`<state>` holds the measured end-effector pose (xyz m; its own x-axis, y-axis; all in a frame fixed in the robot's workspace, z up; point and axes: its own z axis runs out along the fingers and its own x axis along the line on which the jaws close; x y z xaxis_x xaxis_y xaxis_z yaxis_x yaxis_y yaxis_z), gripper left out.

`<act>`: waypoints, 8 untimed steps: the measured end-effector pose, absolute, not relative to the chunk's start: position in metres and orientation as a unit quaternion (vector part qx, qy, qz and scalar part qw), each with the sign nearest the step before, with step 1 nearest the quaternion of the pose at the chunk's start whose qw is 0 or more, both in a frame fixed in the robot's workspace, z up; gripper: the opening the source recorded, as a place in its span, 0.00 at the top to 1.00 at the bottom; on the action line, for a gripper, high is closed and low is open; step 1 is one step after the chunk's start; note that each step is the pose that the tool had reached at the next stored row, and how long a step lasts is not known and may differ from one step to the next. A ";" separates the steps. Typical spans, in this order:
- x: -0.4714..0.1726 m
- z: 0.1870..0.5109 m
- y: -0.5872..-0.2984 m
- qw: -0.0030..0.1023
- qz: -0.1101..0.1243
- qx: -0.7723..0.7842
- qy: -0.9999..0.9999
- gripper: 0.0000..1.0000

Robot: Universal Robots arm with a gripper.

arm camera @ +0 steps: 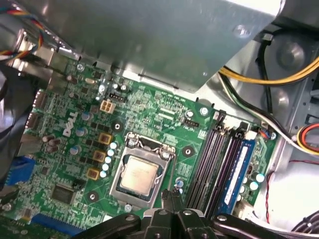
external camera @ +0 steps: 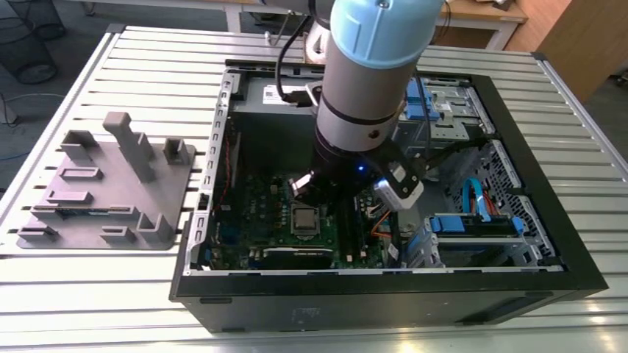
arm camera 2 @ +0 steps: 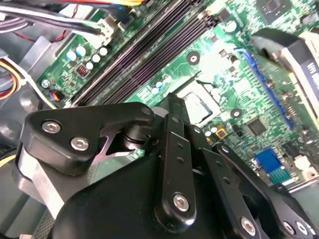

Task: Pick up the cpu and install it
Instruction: 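Install the first cpu locking lever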

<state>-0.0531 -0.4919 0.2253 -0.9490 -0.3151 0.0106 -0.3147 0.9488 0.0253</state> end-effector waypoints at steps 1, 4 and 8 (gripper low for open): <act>-0.053 0.225 -0.491 0.007 -0.012 0.160 -0.987 0.89; -0.053 0.225 -0.490 0.007 -0.011 0.159 -0.987 0.89; -0.053 0.227 -0.490 0.007 -0.011 0.157 -0.987 0.89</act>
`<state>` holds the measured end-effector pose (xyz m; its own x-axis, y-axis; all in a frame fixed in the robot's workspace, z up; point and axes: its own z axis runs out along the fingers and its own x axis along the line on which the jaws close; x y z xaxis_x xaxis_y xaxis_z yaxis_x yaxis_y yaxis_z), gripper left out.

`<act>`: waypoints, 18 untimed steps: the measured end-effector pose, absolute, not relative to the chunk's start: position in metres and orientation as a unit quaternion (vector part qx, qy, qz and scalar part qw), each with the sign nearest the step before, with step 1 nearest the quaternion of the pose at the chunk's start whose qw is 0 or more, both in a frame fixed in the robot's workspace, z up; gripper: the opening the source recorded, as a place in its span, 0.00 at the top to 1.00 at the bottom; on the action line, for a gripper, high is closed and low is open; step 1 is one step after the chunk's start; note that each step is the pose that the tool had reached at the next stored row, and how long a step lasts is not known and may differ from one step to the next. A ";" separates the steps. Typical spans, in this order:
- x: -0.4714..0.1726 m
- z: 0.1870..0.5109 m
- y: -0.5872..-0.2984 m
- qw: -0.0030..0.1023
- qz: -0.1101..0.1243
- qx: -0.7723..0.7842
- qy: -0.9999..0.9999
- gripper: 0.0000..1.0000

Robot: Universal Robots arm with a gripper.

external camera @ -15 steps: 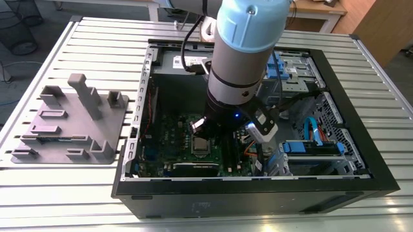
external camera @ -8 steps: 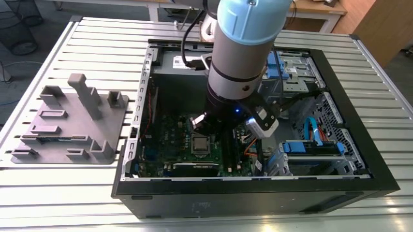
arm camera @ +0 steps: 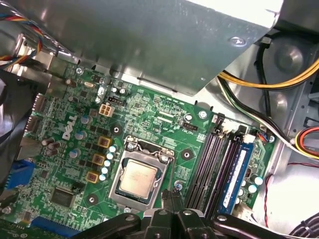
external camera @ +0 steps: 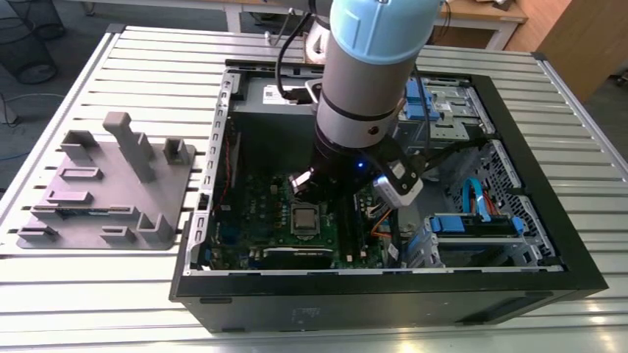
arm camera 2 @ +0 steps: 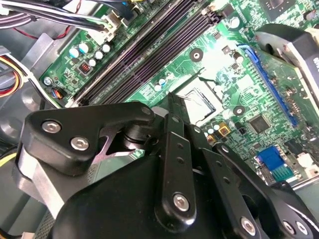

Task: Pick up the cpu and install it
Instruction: 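Install the first cpu locking lever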

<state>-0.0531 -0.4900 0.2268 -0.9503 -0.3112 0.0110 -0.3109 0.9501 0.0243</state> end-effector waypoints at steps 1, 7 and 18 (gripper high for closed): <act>-0.053 0.227 -0.490 0.007 -0.011 0.156 -0.988 0.89; -0.054 0.227 -0.490 0.007 -0.011 0.141 -0.990 0.89; -0.056 0.228 -0.481 0.006 -0.011 0.140 -0.990 0.89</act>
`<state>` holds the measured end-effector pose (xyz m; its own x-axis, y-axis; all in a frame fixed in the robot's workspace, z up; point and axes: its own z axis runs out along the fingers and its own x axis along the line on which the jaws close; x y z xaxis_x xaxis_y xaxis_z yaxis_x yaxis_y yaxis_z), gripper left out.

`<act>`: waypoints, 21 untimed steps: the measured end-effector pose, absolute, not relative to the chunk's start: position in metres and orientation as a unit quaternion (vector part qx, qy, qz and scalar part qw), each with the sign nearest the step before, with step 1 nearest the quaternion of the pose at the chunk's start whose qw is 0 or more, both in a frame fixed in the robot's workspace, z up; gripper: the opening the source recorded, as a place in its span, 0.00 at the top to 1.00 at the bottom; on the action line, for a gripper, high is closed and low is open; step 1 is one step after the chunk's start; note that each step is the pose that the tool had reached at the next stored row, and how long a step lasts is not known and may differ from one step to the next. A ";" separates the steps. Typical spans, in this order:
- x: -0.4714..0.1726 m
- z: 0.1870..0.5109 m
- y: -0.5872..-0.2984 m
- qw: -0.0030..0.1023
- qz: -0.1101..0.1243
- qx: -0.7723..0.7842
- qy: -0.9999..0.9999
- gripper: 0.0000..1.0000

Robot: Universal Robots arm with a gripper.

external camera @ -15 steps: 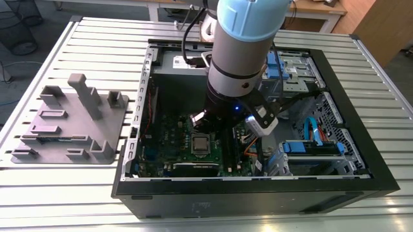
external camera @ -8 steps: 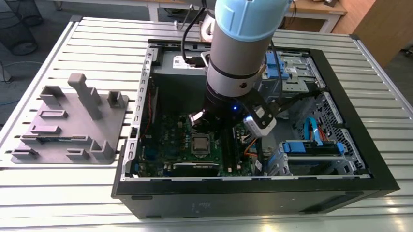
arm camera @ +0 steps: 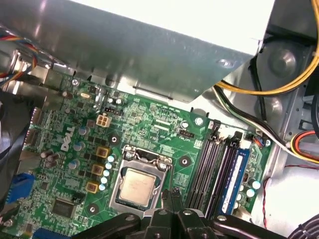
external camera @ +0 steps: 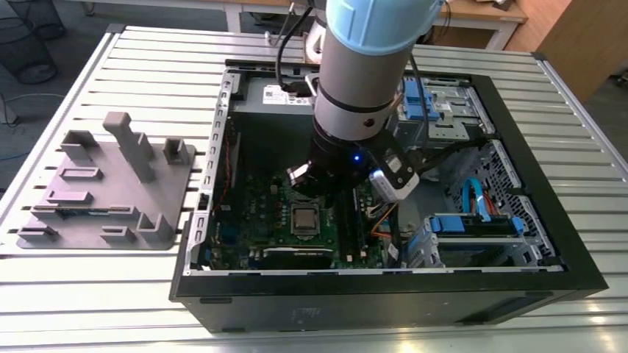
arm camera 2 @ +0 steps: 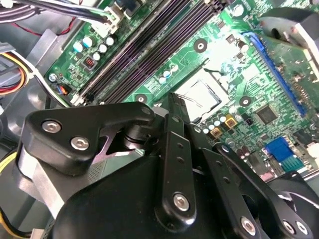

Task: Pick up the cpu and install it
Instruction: 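Install the first cpu locking lever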

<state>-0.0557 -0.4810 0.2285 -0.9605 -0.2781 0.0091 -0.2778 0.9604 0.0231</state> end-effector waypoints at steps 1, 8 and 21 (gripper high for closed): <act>-0.056 0.228 -0.480 0.006 -0.011 0.140 -0.990 0.89; -0.060 0.225 -0.478 0.006 -0.006 0.140 -0.990 0.89; -0.054 0.223 -0.478 0.006 -0.007 0.147 -0.989 0.89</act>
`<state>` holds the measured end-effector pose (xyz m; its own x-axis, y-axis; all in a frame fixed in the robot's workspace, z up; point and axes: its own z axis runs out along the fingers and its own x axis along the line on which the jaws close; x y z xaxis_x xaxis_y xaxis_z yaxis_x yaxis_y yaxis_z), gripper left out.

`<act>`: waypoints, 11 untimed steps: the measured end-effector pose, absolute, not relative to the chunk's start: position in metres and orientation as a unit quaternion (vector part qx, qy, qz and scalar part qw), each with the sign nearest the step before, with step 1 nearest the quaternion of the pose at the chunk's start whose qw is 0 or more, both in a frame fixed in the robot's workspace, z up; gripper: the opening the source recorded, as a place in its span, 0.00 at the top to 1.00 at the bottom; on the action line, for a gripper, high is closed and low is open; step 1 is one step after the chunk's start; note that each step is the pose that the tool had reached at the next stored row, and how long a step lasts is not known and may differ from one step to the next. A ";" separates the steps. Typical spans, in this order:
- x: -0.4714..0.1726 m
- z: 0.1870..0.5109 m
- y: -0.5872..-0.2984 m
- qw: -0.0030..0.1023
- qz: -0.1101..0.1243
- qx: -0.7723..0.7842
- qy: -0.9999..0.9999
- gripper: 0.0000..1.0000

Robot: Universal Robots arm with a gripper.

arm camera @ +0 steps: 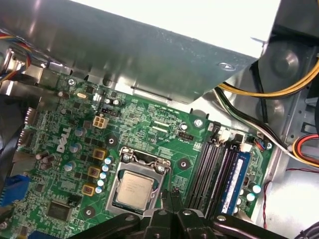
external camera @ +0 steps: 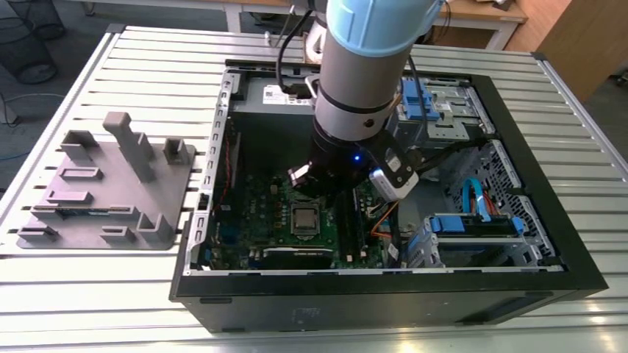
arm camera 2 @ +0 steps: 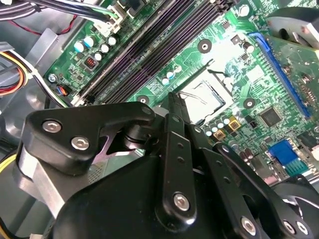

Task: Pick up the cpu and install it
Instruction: 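Install the first cpu locking lever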

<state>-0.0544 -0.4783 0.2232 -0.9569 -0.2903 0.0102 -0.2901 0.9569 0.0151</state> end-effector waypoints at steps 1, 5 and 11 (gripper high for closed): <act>-0.055 0.223 -0.478 0.006 -0.006 0.150 -0.989 0.89; -0.055 0.223 -0.478 0.007 -0.005 0.162 -0.987 0.89; -0.055 0.222 -0.478 0.007 -0.005 0.173 -0.985 0.89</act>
